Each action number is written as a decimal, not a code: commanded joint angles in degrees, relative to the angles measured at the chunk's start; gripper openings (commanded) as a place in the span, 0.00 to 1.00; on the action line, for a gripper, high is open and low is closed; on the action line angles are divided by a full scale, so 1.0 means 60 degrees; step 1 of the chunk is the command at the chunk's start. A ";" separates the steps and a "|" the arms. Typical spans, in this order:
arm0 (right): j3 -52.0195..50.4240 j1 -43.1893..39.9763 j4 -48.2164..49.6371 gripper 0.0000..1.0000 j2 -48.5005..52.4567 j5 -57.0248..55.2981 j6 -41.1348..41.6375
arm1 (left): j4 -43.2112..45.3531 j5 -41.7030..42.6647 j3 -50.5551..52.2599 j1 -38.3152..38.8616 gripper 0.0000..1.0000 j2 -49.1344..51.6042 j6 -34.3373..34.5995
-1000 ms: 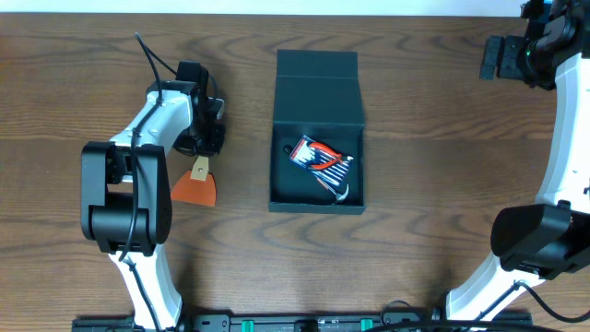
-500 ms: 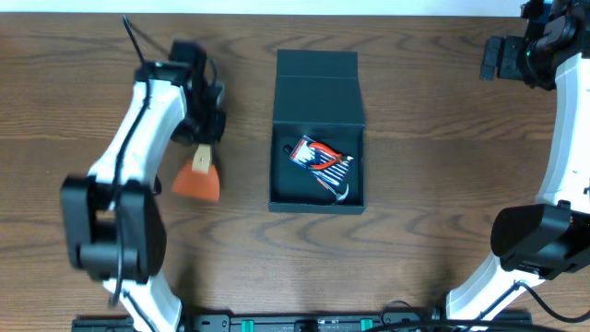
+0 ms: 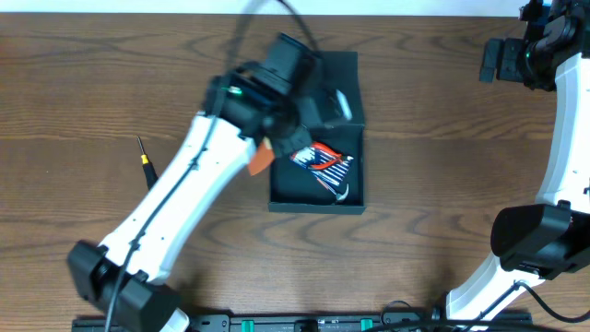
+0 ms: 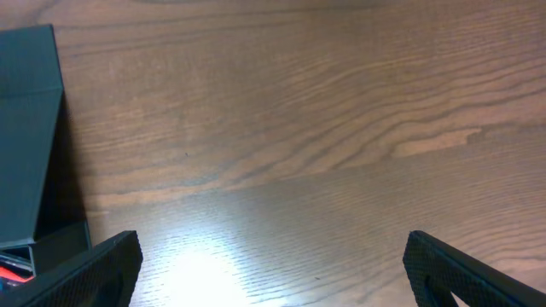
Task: Pack container
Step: 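Lift the scraper and carry it right into the green box, then release the scraper in the box and withdraw the left gripper, then move the left gripper over the yellow-black screwdriver and lower, then close the left gripper on the screwdriver handle and lift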
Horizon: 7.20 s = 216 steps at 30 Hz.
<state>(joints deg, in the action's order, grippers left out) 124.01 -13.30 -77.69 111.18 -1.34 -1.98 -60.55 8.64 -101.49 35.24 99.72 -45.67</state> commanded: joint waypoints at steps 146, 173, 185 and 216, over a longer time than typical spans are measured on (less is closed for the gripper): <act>-0.0029 -0.2091 -0.0739 0.99 0.0401 -0.0878 0.1096 | 0.1840 -0.0124 0.4069 -0.8266 0.98 0.2688 0.7657; -0.0029 -0.2091 -0.0765 0.99 0.0401 -0.0878 0.1096 | 0.2335 -0.0055 0.4466 -0.8273 0.99 0.2688 0.7650; -0.0029 -0.2091 -0.0820 0.99 0.0401 -0.0874 0.1100 | 0.2401 -0.0878 0.4987 -0.8280 0.99 0.2688 0.7839; -0.0029 -0.2091 -0.0911 0.99 0.0401 -0.0874 0.1100 | 0.2401 -0.0871 0.4987 -0.8280 0.57 0.2688 0.7843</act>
<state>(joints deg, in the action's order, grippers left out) 124.01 -25.58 -82.94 113.58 -6.90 4.56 -46.06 4.01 -73.67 -14.20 114.21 1.50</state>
